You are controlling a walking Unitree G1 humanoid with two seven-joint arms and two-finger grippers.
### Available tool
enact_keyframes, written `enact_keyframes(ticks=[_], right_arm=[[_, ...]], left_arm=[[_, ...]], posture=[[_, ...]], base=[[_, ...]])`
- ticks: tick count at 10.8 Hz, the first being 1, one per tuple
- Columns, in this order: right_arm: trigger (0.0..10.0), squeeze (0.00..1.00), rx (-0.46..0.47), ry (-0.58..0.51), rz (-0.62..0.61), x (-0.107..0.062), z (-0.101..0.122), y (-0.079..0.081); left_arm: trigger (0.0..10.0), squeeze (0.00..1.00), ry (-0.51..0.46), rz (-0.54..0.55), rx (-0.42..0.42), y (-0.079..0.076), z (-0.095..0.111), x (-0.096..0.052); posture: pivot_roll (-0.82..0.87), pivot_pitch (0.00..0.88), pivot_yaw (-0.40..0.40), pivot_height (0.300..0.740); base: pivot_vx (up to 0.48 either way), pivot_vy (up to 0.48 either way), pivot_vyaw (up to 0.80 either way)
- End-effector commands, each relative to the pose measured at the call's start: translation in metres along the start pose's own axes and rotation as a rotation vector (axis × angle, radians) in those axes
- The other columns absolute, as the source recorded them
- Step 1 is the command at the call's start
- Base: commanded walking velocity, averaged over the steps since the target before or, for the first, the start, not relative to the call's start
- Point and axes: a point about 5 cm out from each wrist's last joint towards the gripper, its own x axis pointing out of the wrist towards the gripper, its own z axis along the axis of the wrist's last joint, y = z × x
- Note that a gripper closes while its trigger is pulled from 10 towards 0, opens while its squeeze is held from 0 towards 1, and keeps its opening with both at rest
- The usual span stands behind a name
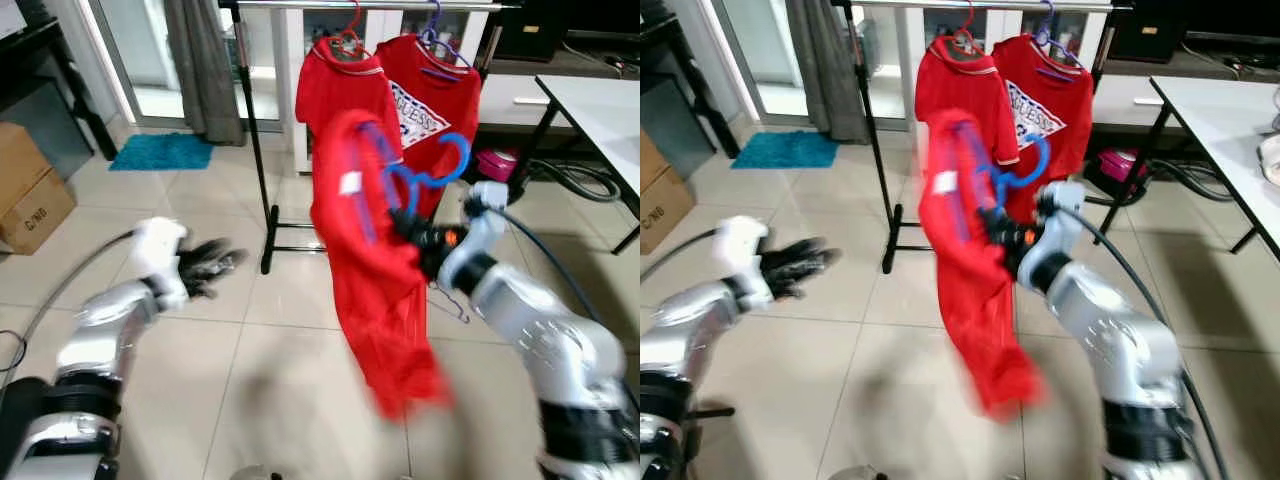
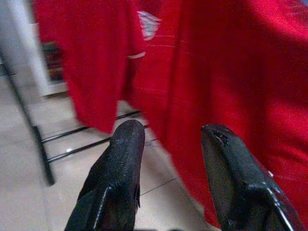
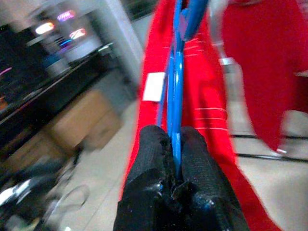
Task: Hang hanger
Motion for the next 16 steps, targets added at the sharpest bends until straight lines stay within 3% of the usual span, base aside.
enact_keyframes(ticks=[1, 2, 3, 4, 5, 6, 7, 8, 9, 12, 13, 14, 15, 16], right_arm=[[10.0, 0.00, 0.007, -0.070, -0.065, 0.002, 0.012, -0.006], [10.0, 0.00, 0.023, -0.114, -0.133, 0.010, 0.018, -0.007], [10.0, 0.00, 0.005, -0.129, -0.181, 0.018, 0.020, -0.004], [10.0, 0.00, -0.066, -0.112, -0.190, 0.026, 0.022, 0.001], [10.0, 0.00, -0.124, -0.090, -0.166, 0.031, 0.023, 0.007], [10.0, 0.00, -0.159, -0.068, -0.126, 0.034, 0.024, 0.014], [10.0, 0.00, -0.203, -0.044, -0.067, 0.036, 0.024, 0.023], [10.0, 0.00, -0.222, -0.030, -0.040, 0.035, 0.024, 0.026], [10.0, 0.00, -0.237, -0.003, 0.001, 0.033, 0.023, 0.030], [10.0, 0.00, -0.232, 0.033, 0.077, 0.028, 0.022, 0.039], [10.0, 0.00, -0.258, 0.071, 0.119, 0.023, 0.019, 0.041], [10.0, 0.00, -0.301, 0.089, 0.138, 0.018, 0.016, 0.038], [10.0, 0.00, -0.396, 0.126, 0.190, 0.009, 0.013, 0.032], [10.0, 0.00, -0.517, 0.193, 0.295, -0.004, 0.012, 0.030]], left_arm=[[10.0, 0.00, 0.012, -0.024, 0.025, -0.007, 0.001, 0.005], [10.0, 0.00, -0.021, -0.050, 0.028, -0.023, 0.007, 0.018], [10.0, 1.00, -0.079, -0.144, -0.039, -0.043, 0.015, 0.027], [10.0, 1.00, -0.101, -0.304, 0.076, -0.066, 0.023, 0.034], [10.0, 1.00, -0.052, -0.416, 0.306, -0.076, 0.025, 0.038], [10.0, 1.00, -0.044, -0.468, 0.459, -0.076, 0.035, 0.043], [10.0, 1.00, -0.089, -0.480, 0.495, -0.072, 0.056, 0.046], [10.0, 0.02, -0.094, -0.507, 0.531, -0.071, 0.066, 0.045], [10.0, 0.00, -0.074, -0.578, 0.595, -0.067, 0.078, 0.046], [10.0, 0.00, 0.138, -0.664, 0.727, -0.049, 0.070, 0.044], [8.9, 0.00, 0.109, -0.648, 0.725, -0.046, 0.079, 0.045], [10.0, 0.00, 0.022, -0.640, 0.644, -0.047, 0.094, 0.046], [10.0, 0.00, -0.107, -0.687, 0.447, -0.048, 0.125, 0.039], [10.0, 1.00, -0.123, -0.736, 0.424, -0.035, 0.159, 0.024]], posture=[[-0.12, 0.000, 0.027, 0.740], [-0.13, 0.000, 0.024, 0.740], [-0.14, 0.000, 0.024, 0.740], [-0.14, 0.000, 0.021, 0.740], [-0.14, 0.000, 0.019, 0.740], [-0.13, 0.000, 0.016, 0.740], [-0.13, 0.000, 0.019, 0.740], [-0.13, 0.000, 0.025, 0.740], [-0.13, 0.000, 0.033, 0.740], [-0.14, 0.000, 0.055, 0.740], [-0.14, 0.000, 0.059, 0.740], [-0.15, 0.000, 0.063, 0.740], [-0.14, 0.000, 0.059, 0.740], [-0.13, 0.000, 0.058, 0.740]], base=[[0.000, 0.000, 0.00], [0.000, 0.000, 0.00], [0.000, 0.000, 0.00], [0.000, 0.000, 0.00], [0.000, 0.000, 0.00], [0.000, 0.000, 0.00], [0.000, 0.000, 0.00], [0.000, 0.000, 0.00], [0.000, 0.000, 0.00], [0.000, 0.000, 0.00], [0.000, 0.000, 0.00], [0.000, 0.000, 0.00], [0.000, 0.000, 0.00], [0.000, 0.000, 0.00]])
